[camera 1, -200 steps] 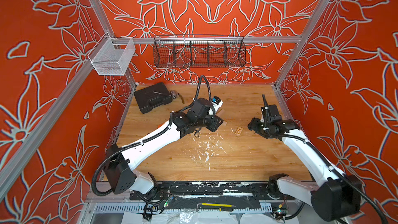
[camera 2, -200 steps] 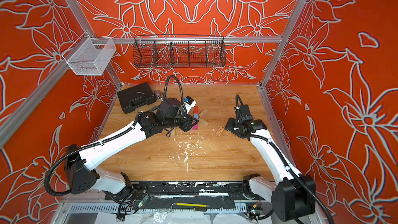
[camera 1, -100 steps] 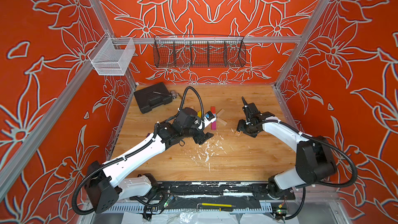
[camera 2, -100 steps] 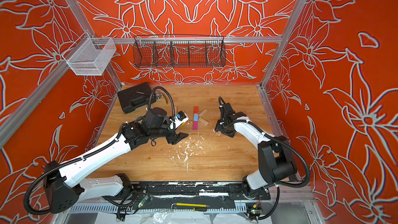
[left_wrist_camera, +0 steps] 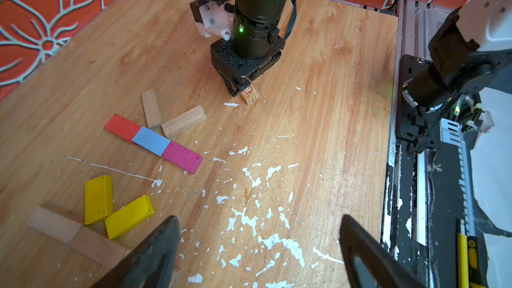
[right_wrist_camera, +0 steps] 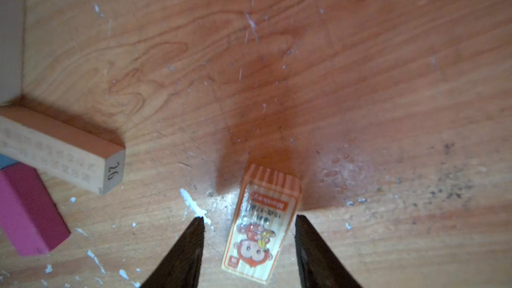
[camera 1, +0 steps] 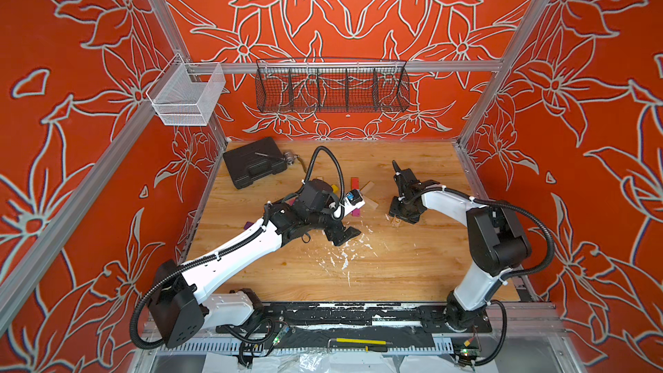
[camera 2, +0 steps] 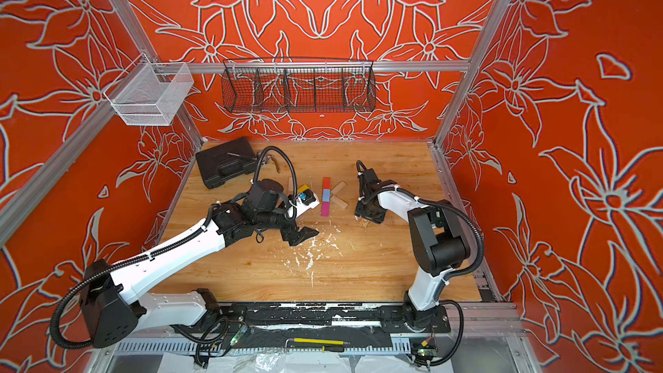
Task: Assemble the letter k with building blocks
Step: Pick up the building block from the center of the board.
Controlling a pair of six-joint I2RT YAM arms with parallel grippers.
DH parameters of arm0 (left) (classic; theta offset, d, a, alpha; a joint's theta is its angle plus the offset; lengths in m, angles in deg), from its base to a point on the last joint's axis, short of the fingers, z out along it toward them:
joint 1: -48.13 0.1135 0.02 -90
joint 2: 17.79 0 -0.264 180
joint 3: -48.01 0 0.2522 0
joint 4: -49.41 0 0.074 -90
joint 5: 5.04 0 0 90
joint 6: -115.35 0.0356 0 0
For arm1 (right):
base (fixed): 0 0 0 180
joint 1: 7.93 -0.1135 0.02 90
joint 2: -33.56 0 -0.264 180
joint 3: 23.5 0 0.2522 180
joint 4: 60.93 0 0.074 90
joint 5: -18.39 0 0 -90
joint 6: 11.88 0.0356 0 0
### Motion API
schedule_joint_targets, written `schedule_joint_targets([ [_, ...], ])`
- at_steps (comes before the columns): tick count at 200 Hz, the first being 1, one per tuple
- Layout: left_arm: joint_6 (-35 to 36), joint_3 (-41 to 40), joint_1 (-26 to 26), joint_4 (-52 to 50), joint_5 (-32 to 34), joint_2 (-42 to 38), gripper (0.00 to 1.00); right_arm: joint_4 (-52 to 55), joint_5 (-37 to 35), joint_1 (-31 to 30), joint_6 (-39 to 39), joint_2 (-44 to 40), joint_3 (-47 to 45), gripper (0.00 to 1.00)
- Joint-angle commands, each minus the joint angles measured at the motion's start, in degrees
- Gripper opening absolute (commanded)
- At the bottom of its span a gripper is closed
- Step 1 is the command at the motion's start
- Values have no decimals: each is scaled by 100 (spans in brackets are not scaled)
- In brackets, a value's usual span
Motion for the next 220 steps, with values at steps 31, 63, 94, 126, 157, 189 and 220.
schedule_joint_targets([
  [31,44,134,72,-43,11,2,89,1,-189,-37,-13,204,111,38],
  [63,45,134,72,-43,-15,-7,89,53,-213,-33,-64,215,76,32],
  [94,22,121,79,-9,-31,-24,89,160,-281,-33,-263,106,173,26],
  [126,48,159,81,-73,-93,-22,91,426,-495,7,-1067,112,640,24],
  [157,53,164,105,-78,-58,-89,94,863,-543,77,-1919,460,1521,24],
  [189,54,178,169,-87,-111,-156,99,1201,-378,219,-2333,1038,2504,24],
  [220,-20,200,315,-53,-242,-206,99,1432,-178,353,-2528,1656,3367,24],
])
